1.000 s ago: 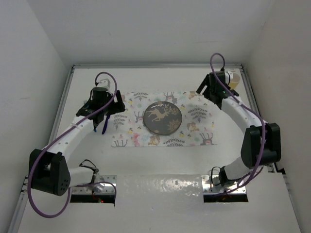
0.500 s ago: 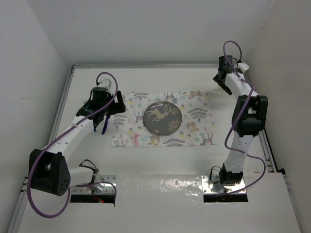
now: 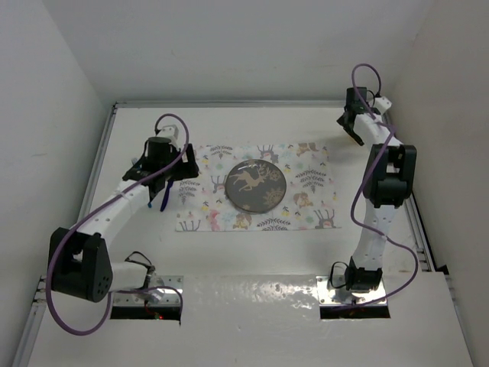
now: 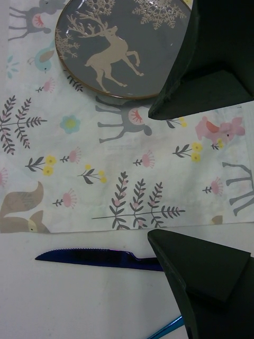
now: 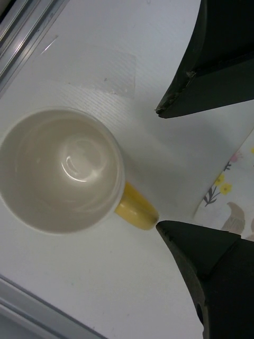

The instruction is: Set the dinner table for one person

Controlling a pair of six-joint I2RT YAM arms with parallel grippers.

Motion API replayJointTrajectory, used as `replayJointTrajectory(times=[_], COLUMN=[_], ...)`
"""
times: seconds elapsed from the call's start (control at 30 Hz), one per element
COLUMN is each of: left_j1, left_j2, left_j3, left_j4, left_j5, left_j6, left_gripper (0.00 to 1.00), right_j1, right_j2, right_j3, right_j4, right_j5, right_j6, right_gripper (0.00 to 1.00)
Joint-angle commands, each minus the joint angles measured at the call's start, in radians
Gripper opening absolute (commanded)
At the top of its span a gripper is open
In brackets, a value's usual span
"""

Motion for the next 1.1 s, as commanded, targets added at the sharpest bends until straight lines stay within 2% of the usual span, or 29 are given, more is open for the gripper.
replayJointTrajectory(times=[0.0, 0.2, 0.33, 0.53, 0.57, 0.7, 0.8, 1.07], left_j1=[-0.003, -0.003, -0.003, -0.003, -0.005, -0.005, -0.003, -0.003], left_j2=[0.011, 0.028, 0.039, 0.053, 0.056, 0.059, 0.066, 0.076], left_j3=[0.016, 0.019, 0.020, 0.025, 0.027, 0.031, 0.034, 0.039], left_j4=[0.043, 0.040, 0.040, 0.037, 0.034, 0.031, 0.029, 0.026], left_j5=[0.006, 0.004, 0.001, -0.005, -0.006, -0.008, -0.005, -0.007], left_j6=[0.021, 0.026, 0.026, 0.029, 0.030, 0.033, 0.036, 0.041], left_gripper=[0.82, 0.82, 0.82, 0.82, 0.82, 0.82, 0.82, 0.82], right_j1=[0.007, 0.024, 0.024, 0.016, 0.007, -0.018, -0.033, -0.071], right_j2=[-0.007, -0.030, -0.037, -0.066, -0.073, -0.088, -0.091, -0.080], right_j3=[0.014, 0.007, 0.020, 0.027, 0.027, 0.058, 0.084, 0.090], right_j4=[0.089, 0.112, 0.090, 0.083, 0.079, 0.047, 0.020, 0.003], right_j5=[-0.008, 0.003, 0.052, 0.090, 0.092, 0.081, 0.078, 0.052], right_j6=[-0.015, -0.027, 0.030, 0.060, 0.067, 0.076, 0.070, 0.132], right_gripper=[0.77, 0.77, 0.75, 0.63, 0.57, 0.47, 0.44, 0.45])
